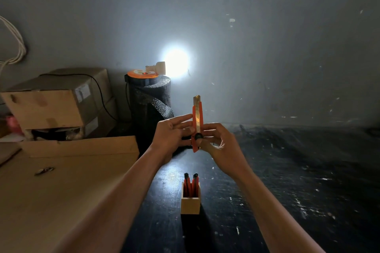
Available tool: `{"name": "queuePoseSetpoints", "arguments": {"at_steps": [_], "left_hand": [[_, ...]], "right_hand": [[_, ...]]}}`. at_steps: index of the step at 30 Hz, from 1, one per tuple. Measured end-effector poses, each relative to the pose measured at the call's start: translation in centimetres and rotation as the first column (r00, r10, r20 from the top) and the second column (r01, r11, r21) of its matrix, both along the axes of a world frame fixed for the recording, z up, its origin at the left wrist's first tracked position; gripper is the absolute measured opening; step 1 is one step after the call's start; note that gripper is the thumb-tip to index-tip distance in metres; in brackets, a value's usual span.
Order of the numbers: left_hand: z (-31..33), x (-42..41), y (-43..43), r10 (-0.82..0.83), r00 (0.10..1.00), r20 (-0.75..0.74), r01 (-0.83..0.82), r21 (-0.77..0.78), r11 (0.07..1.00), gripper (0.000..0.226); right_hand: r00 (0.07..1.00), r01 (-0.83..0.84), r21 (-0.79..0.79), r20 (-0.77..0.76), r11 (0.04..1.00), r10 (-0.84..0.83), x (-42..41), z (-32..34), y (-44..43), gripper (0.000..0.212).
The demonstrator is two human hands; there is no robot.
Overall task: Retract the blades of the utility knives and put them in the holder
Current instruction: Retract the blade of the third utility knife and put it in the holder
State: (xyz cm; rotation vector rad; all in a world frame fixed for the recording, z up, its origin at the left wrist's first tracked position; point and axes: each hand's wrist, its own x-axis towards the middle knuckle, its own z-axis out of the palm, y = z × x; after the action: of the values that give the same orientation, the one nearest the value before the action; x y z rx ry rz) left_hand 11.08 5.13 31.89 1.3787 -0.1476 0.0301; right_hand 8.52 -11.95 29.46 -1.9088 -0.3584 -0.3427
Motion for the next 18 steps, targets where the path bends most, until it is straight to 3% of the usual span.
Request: {"name": "queuePoseSetpoints", "arguments": {"at_steps": [4, 18], "left_hand": [[-0.2, 0.1, 0.0, -0.003, 1.000, 0.007, 0.002, 0.018, 1.000, 0.042], [-2.2, 0.8, 0.6, 0.018, 1.000, -0.017, -0.017, 0.059, 0.998, 0.042]], "right_hand": [[1.000, -0.008, -0.019, 0.000, 1.000, 0.008, 0.2, -0.3, 0.0, 0.015], [0.998, -0.056, -0.091, -0.041, 0.994, 0.052, 0.9, -0.8, 0.2, 0.023]]}}
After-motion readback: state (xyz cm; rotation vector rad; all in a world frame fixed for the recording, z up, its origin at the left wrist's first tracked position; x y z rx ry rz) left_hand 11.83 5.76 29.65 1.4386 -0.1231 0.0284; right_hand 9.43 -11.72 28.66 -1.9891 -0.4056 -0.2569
